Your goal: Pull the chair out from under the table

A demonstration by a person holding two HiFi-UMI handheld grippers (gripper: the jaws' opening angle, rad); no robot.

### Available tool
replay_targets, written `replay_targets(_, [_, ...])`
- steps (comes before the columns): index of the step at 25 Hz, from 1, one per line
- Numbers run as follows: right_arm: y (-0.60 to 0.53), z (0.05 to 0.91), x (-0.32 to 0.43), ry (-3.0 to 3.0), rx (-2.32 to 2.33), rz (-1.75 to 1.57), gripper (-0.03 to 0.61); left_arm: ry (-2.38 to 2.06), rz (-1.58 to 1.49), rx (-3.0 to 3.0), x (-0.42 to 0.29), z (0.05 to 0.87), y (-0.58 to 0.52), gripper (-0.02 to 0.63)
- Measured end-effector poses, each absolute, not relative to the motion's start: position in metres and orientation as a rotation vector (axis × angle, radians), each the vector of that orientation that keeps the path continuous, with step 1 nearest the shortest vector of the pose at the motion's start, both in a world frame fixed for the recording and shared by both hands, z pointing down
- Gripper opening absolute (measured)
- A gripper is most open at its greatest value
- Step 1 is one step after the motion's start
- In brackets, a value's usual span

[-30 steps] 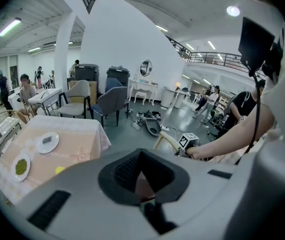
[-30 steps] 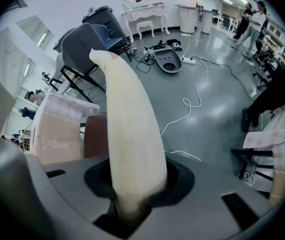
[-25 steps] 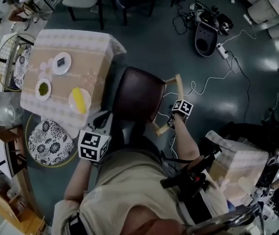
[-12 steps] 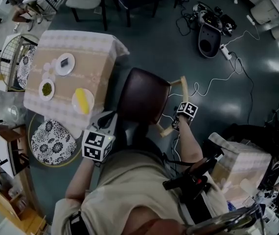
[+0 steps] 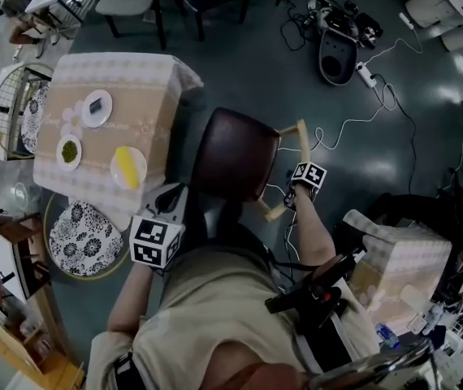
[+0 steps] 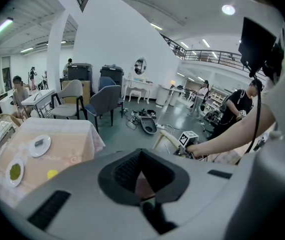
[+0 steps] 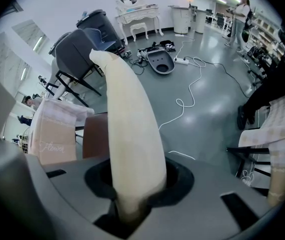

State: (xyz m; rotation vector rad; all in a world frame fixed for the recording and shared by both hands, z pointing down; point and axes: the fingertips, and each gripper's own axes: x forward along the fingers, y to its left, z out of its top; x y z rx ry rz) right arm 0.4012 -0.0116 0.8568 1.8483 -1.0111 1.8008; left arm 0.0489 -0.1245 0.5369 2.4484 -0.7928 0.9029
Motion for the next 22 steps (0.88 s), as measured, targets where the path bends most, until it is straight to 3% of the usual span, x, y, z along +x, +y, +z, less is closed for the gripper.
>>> replay_targets(22, [-0.004,0.854,0.413,-1.009,1.849,1.787,0.124,-0.747,0.927,2.465,0.071,0.539,-0.114,0.006])
